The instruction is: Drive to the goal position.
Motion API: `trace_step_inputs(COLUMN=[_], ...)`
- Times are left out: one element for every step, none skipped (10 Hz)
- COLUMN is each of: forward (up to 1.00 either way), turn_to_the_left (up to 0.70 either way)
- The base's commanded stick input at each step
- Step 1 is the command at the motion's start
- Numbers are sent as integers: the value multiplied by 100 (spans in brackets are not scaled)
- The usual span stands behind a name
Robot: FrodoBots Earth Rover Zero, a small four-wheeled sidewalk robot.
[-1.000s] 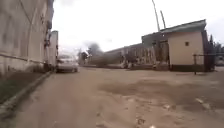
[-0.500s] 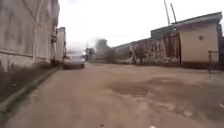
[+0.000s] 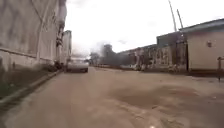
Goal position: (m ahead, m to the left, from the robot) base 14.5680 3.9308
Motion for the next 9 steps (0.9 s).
trace_step_inputs(forward=[50,50,50,50,50,50,50,50,50], turn_to_the_left=[50,50,19,0,0,0,0,0,0])
